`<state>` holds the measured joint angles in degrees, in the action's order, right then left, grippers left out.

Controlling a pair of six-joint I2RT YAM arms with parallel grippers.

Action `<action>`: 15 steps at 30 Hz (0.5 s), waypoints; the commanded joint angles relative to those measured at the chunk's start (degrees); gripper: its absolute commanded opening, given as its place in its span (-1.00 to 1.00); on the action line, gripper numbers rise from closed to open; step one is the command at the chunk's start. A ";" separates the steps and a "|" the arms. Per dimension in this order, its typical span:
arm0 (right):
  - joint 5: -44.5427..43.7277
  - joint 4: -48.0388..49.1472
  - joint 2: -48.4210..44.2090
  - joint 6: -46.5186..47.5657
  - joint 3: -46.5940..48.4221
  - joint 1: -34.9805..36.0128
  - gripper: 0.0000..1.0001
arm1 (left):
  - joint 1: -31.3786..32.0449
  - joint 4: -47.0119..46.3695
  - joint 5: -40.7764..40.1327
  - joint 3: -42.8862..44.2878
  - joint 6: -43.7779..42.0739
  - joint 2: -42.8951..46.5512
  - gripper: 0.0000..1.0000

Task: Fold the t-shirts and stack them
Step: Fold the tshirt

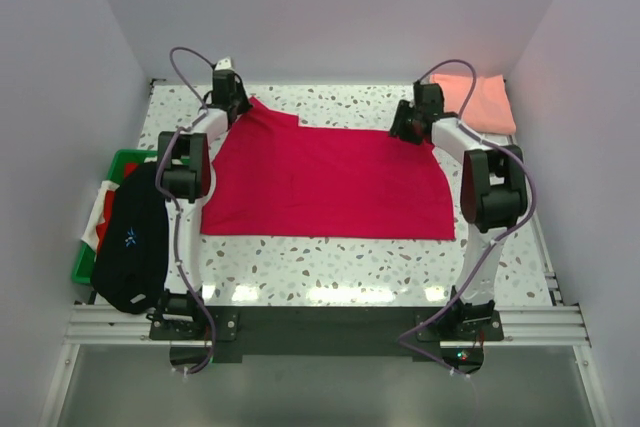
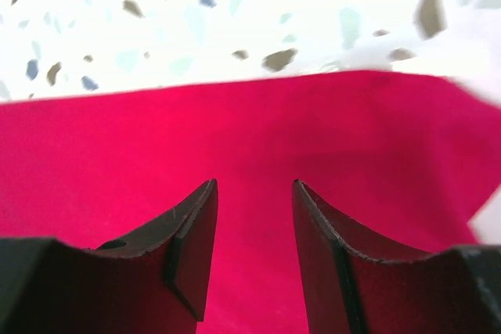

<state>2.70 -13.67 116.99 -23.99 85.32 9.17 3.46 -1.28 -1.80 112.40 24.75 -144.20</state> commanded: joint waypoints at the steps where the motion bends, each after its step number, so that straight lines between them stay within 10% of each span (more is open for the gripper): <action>1: -1.72 1.63 0.08 -0.36 2.83 -4.32 -0.06 | 0.05 -5.92 3.29 -1.39 1.96 4.98 -1.00; 15: -6.30 -3.29 2.19 -2.82 4.33 -11.63 -0.01 | -0.12 -8.21 5.05 -4.82 3.20 5.95 -1.00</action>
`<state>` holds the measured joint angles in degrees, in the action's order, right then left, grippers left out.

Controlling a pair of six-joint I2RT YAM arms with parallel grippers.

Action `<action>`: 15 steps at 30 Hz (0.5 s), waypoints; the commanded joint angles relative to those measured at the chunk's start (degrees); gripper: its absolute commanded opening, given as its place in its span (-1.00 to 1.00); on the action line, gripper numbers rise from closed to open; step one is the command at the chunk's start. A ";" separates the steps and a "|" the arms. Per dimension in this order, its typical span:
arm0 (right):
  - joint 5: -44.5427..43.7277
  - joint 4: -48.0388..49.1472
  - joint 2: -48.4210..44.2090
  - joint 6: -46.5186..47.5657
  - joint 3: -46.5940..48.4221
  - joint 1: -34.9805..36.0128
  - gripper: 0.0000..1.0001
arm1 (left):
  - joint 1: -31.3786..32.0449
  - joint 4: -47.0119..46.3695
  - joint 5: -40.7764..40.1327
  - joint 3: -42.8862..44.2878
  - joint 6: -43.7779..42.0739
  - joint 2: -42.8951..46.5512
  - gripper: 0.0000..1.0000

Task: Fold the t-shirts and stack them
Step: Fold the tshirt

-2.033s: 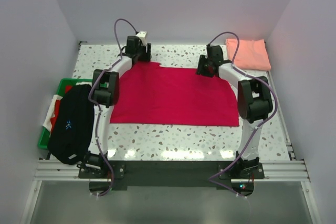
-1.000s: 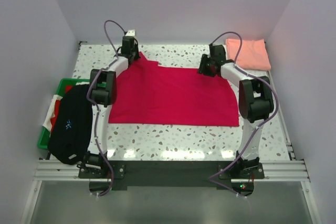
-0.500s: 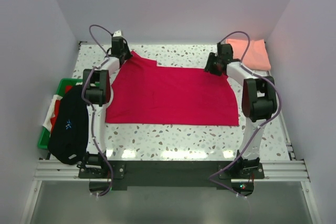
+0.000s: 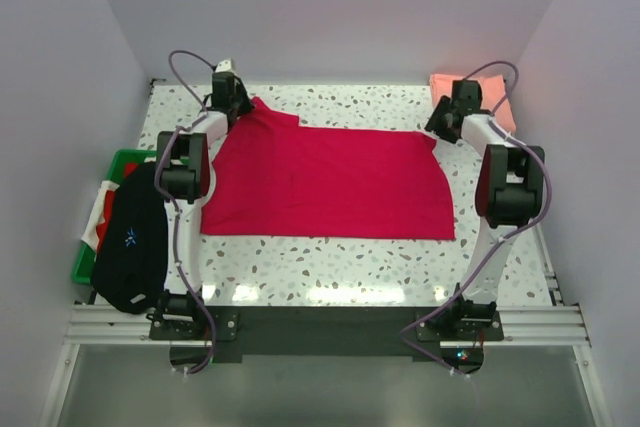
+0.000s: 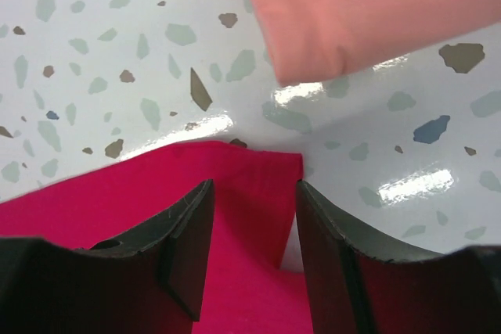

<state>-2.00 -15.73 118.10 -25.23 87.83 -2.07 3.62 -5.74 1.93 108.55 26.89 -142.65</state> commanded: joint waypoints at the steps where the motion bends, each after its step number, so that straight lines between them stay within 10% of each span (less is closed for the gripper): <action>1: -1.78 -2.11 1.60 -1.75 2.34 -0.40 -0.01 | -0.19 -3.93 1.49 -1.06 1.05 4.40 -1.00; 15: -2.57 -4.23 8.99 -3.68 8.06 -1.10 -0.16 | -0.28 -4.81 2.02 -1.68 1.14 4.84 -1.00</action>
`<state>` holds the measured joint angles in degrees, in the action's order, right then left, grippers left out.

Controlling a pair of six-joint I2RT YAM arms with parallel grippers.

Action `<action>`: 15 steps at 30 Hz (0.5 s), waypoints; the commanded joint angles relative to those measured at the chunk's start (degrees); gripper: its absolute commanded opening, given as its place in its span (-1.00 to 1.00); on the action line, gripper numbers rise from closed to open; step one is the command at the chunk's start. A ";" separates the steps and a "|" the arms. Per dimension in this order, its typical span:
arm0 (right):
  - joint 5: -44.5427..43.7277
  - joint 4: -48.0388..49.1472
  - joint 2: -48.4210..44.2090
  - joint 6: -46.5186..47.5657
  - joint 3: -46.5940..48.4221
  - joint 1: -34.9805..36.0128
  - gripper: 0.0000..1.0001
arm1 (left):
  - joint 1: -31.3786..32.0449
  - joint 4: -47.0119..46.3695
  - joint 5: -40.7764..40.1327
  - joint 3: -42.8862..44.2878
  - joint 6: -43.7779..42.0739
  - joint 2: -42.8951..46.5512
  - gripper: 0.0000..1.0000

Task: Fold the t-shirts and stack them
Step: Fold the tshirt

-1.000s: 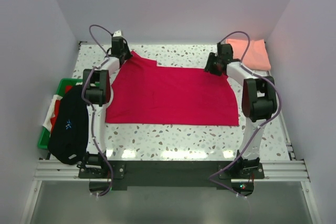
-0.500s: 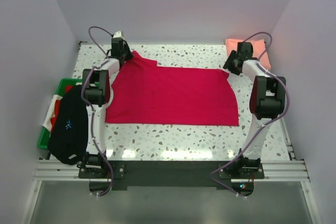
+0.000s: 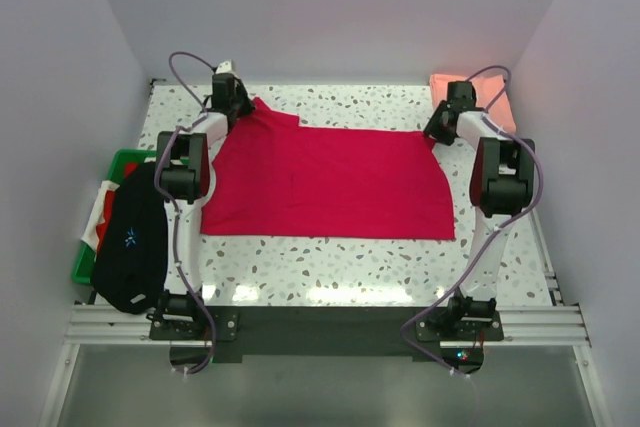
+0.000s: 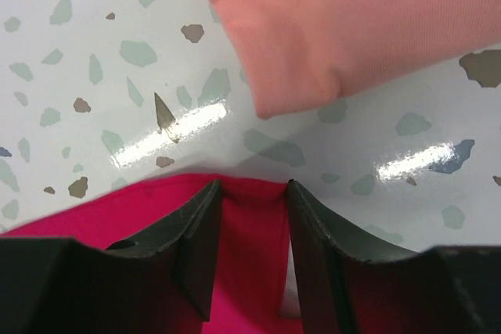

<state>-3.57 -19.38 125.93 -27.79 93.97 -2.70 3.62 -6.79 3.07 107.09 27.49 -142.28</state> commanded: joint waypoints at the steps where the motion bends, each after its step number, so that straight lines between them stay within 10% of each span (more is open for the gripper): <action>1: -0.82 -0.05 1.07 -1.21 2.00 -0.73 -0.19 | -0.36 -4.02 0.97 -0.39 0.55 4.55 -1.00; 15: 3.40 3.90 -0.50 -0.77 4.64 -1.52 -1.00 | -0.80 -5.78 2.38 -0.39 0.90 6.75 -1.00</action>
<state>-0.93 -18.35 127.48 -28.49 96.20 -3.70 3.46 -8.25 4.54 106.94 27.53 -140.16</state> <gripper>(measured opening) 0.010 0.013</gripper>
